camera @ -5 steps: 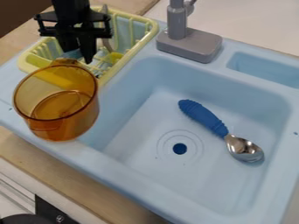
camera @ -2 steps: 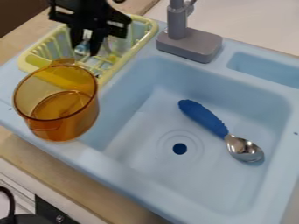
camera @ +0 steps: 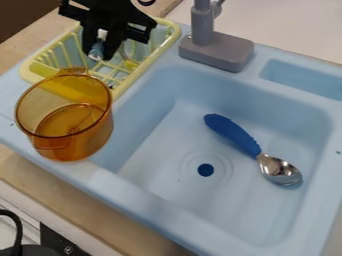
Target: Moved the plastic spatula into the sink, on top of the blue spoon
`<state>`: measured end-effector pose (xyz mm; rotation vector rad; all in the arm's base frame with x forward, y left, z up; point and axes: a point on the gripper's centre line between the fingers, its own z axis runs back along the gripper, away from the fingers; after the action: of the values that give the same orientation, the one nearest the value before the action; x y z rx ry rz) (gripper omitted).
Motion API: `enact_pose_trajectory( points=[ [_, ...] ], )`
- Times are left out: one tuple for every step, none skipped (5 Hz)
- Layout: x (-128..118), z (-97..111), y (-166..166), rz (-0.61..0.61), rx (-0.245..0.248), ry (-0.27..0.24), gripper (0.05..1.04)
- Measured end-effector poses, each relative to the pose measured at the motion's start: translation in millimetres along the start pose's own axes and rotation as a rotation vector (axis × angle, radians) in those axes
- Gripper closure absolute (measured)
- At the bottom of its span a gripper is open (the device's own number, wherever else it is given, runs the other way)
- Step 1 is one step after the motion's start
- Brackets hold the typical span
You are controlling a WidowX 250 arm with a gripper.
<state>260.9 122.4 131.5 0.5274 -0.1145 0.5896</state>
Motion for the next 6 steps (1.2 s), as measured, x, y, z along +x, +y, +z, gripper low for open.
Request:
enact_pose_trajectory(
  points=[
    [2.0, 9.9, 12.4, 0.072, 0.056, -0.045, 0.850],
    [-0.2, 18.1, 18.1, 0.089, 0.032, -0.064, 0.850],
    [-3.2, 30.7, 18.2, 0.085, -0.035, -0.086, 0.850],
    [-13.3, 39.5, 10.4, 0.035, -0.134, -0.069, 0.850],
    [-27.3, 52.2, 5.9, 0.028, -0.204, -0.074, 0.850],
    [-42.6, 61.1, -6.1, 0.009, -0.262, -0.080, 0.850]
  ],
)
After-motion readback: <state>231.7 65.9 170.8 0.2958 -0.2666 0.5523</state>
